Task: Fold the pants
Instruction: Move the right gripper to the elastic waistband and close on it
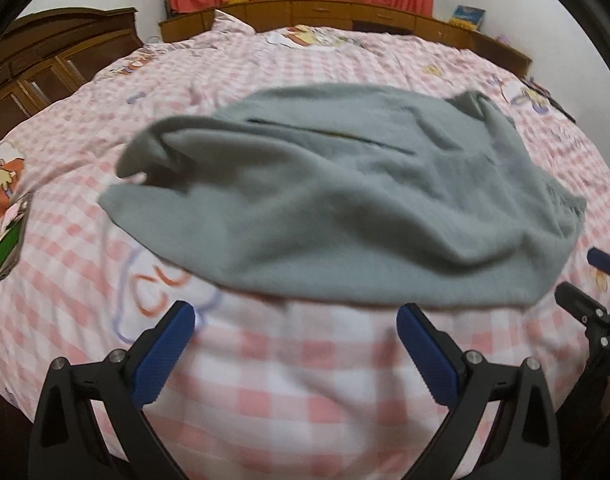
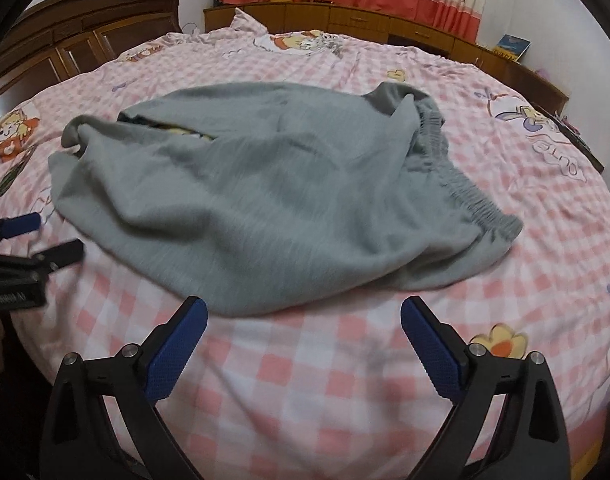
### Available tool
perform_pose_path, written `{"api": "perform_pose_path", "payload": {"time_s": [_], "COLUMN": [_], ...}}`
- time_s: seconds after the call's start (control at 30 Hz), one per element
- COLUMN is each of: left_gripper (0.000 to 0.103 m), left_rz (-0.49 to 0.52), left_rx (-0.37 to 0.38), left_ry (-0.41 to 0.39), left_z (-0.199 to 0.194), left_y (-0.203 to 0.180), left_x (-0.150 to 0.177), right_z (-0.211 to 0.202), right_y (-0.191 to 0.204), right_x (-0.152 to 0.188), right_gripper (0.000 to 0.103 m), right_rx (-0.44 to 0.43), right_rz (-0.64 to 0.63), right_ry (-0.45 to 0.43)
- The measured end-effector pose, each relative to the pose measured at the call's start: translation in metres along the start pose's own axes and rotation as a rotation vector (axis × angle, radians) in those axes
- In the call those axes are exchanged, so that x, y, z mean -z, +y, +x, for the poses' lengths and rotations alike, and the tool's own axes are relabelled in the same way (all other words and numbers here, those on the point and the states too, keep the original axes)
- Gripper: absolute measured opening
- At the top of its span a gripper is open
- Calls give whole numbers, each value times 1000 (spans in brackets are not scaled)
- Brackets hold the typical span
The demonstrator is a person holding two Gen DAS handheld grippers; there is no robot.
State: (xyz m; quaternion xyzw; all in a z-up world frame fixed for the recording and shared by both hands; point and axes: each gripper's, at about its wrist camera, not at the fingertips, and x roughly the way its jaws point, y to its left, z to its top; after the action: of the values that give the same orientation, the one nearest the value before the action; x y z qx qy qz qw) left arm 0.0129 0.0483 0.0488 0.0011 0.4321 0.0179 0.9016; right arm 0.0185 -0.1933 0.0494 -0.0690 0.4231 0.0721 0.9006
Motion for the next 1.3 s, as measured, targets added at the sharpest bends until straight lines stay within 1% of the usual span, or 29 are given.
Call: {"api": "perform_pose_path", "payload": {"time_s": [0.17, 0.33, 0.4, 0.53, 0.63, 0.8, 0.93, 1.03, 1.17, 1.3], "left_gripper": [102, 102, 103, 103, 103, 102, 102, 102, 102, 102], "left_rz": [-26, -10, 4, 4, -45, -143, -162, -165, -163, -158], "left_rx": [-27, -76, -110, -169, -198, -207, -210, -206, -199, -200], "left_ry": [-10, -24, -36, -38, -24, 3, 17, 23, 27, 30], "left_z": [-4, -6, -7, -4, 4, 14, 23, 27, 33, 37], "left_y": [18, 32, 37, 52, 68, 90, 95, 95, 93, 91], "left_x": [-14, -24, -27, -35, -40, -43, -44, -44, -44, -44], "right_z": [-2, -6, -8, -9, -6, 9, 27, 41, 60, 73], "right_y": [-11, -22, -28, -48, -65, -103, -129, -137, -142, -145], "right_x": [-9, -15, -19, -29, -37, -50, -55, -54, -46, -41], "right_gripper": [99, 99, 99, 99, 99, 99, 98, 93, 91, 91], "right_rx": [5, -8, 0, 54, 101, 157, 197, 182, 140, 93], "right_rz": [2, -3, -15, -35, -36, -3, 23, 37, 62, 114], "right_ry": [-5, -10, -18, -32, -30, -5, 41, 87, 140, 158]}}
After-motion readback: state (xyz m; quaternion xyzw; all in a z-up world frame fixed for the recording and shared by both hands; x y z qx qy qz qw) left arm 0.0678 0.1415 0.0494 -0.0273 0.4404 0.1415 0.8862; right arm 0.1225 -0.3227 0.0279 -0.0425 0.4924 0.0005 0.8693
